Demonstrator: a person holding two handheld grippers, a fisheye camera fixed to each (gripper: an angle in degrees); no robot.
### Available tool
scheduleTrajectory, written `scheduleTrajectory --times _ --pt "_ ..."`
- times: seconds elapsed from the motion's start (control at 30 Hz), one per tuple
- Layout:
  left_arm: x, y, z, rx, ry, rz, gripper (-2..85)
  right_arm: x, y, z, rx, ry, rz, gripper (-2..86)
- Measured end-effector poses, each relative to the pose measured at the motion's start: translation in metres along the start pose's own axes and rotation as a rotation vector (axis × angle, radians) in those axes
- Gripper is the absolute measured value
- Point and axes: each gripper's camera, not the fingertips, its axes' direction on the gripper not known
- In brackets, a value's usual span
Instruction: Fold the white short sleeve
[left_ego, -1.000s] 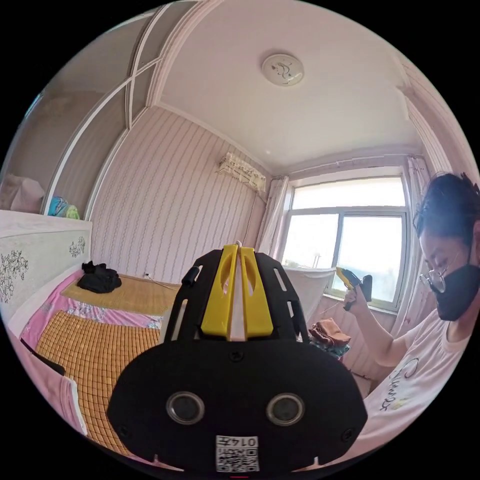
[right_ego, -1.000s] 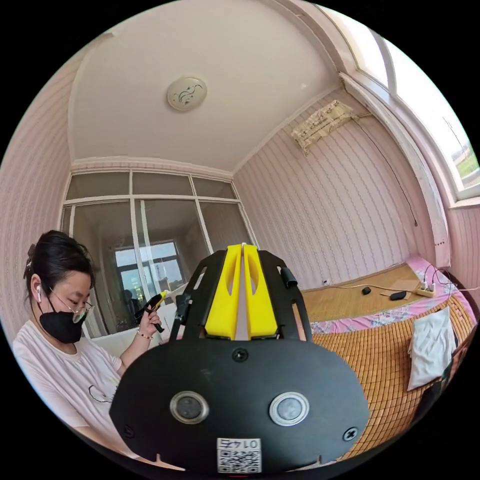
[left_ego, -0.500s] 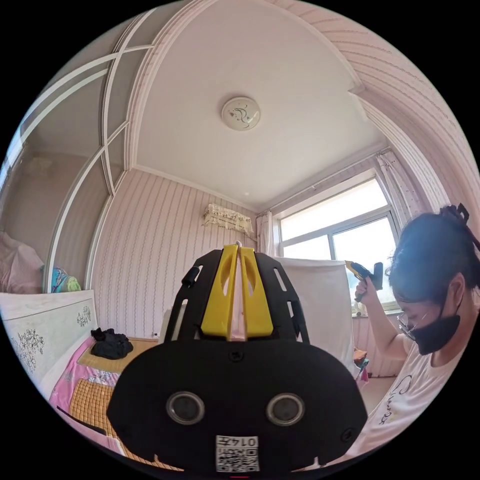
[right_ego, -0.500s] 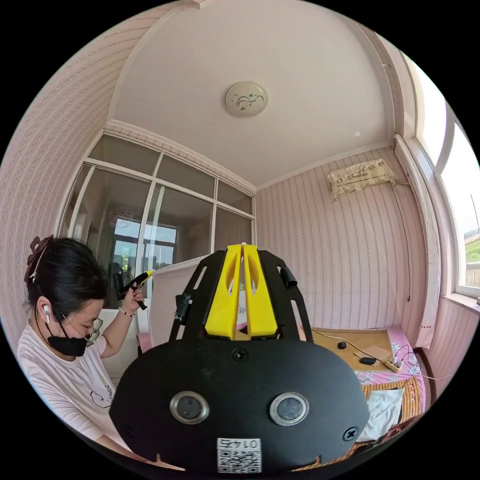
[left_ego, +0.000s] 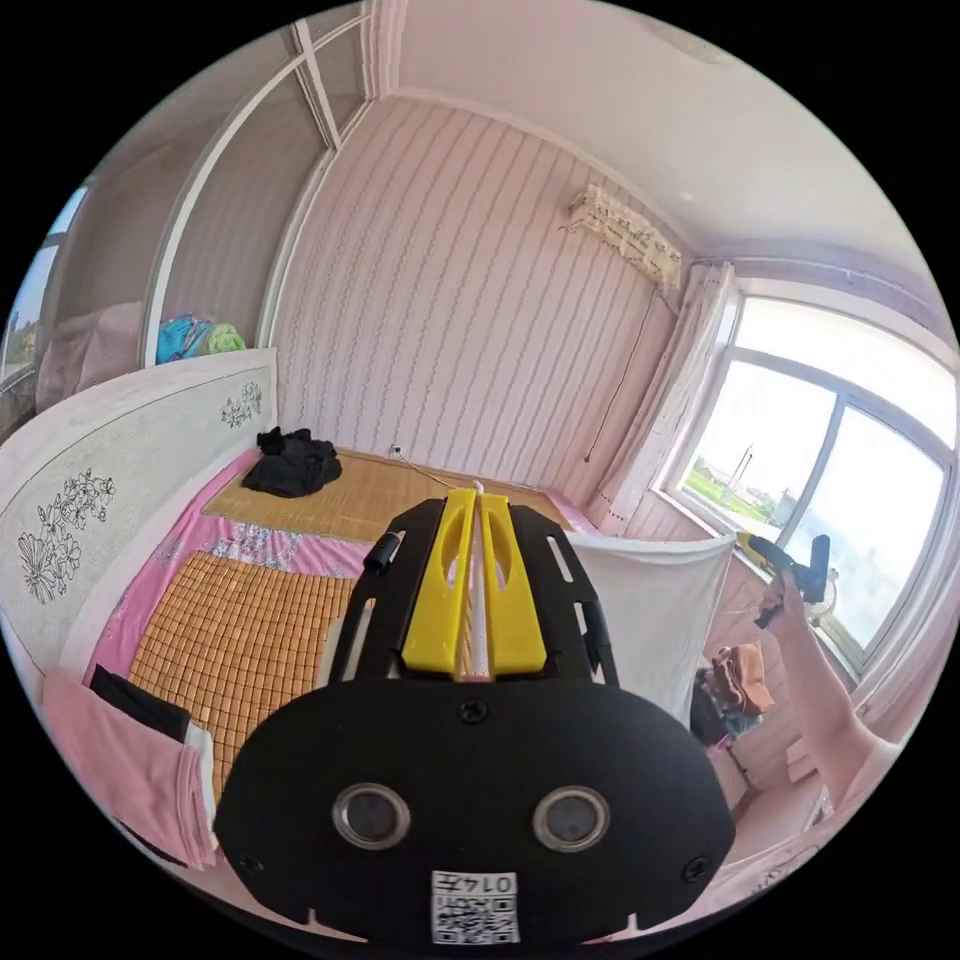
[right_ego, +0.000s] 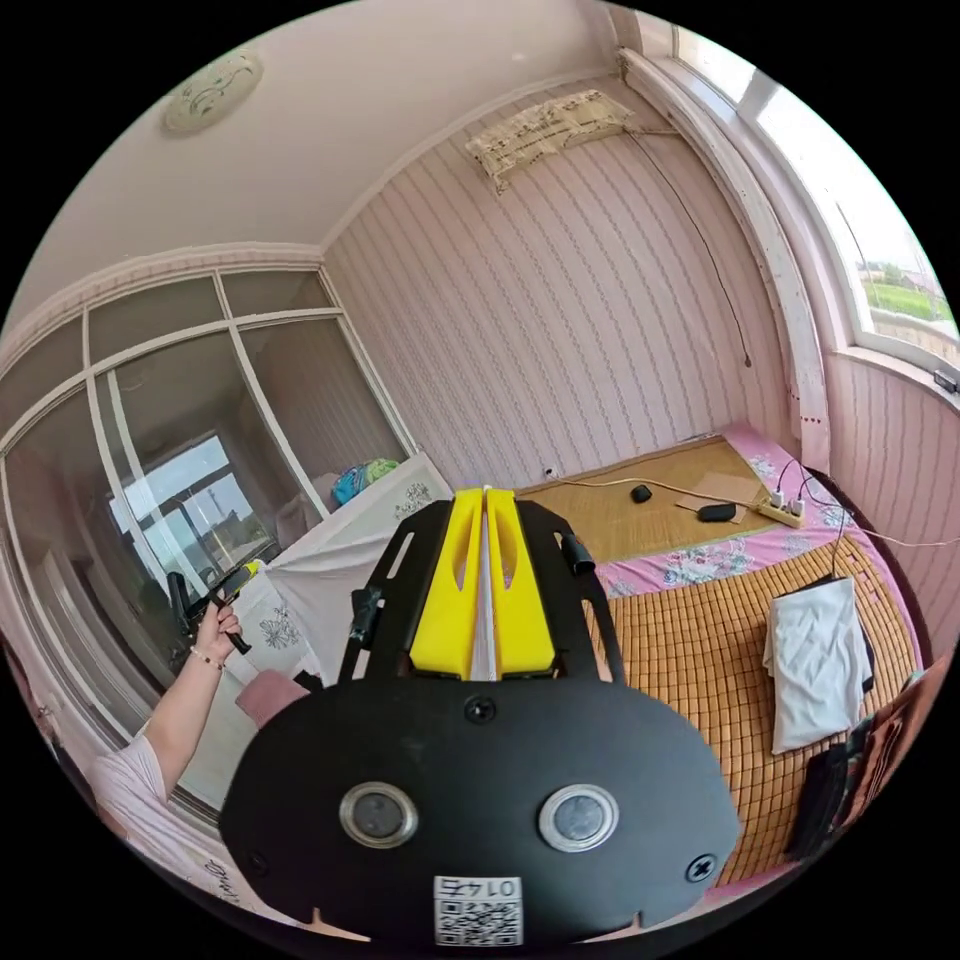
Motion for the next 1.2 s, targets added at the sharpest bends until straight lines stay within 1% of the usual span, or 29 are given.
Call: scheduleTrajectory --times 0.07,0.1,0.17,0.23,0.3,0.4,0.47,0.5,0.57,0.6,0.67,0.7,0.77,0.87,1.2 --pt "0.005 -0.026 -0.021 0.175 0.084 -0.011 -1.0 -0.019 -0.025 -0.015 0.145 -0.111 -0.064 0.0" --pt "0.007 -0.03 -0.026 0.209 0.093 0.002 -1.0 -0.024 -0.028 -0.019 0.17 -0.13 -0.089 0.0" --pt "0.018 -0.033 -0.043 0.29 0.08 0.093 -1.0 -0.042 -0.026 -0.027 0.197 -0.166 -0.215 0.1" --pt "0.02 -0.022 -0.045 0.286 0.06 0.148 -1.0 -0.047 -0.006 -0.024 0.171 -0.171 -0.298 0.1" --pt "0.015 0.003 -0.036 0.236 0.071 0.178 -1.0 -0.04 0.026 -0.016 0.116 -0.157 -0.33 0.1" --pt "-0.003 0.066 -0.004 0.067 0.058 0.2 -1.0 -0.009 0.098 0.008 -0.042 -0.091 -0.283 0.1" --pt "-0.021 0.128 0.036 -0.103 -0.006 0.202 -1.0 0.029 0.166 0.039 -0.22 0.031 -0.191 0.1" --pt "-0.026 0.144 0.047 -0.148 -0.01 0.191 -1.0 0.039 0.184 0.048 -0.267 0.056 -0.156 0.1" --pt "-0.048 0.209 0.097 -0.322 0.026 0.091 -1.0 0.082 0.253 0.083 -0.459 0.13 0.012 0.1" --pt "-0.053 0.223 0.108 -0.36 0.026 0.073 -1.0 0.091 0.27 0.091 -0.499 0.144 0.045 0.1" --pt "-0.068 0.28 0.157 -0.518 -0.027 0.038 -1.0 0.119 0.325 0.121 -0.662 0.221 0.15 0.2" --pt "-0.071 0.292 0.169 -0.565 -0.037 0.035 -1.0 0.125 0.336 0.127 -0.701 0.237 0.171 0.2" --pt "-0.083 0.334 0.21 -0.741 -0.086 0.024 -1.0 0.138 0.366 0.147 -0.822 0.269 0.222 0.1" --pt "-0.09 0.362 0.239 -0.854 -0.083 0.014 -1.0 0.142 0.383 0.161 -0.902 0.289 0.213 0.2" --pt "-0.09 0.39 0.269 -1.002 -0.052 0.08 -1.0 0.145 0.398 0.176 -1.044 0.258 0.166 0.2"
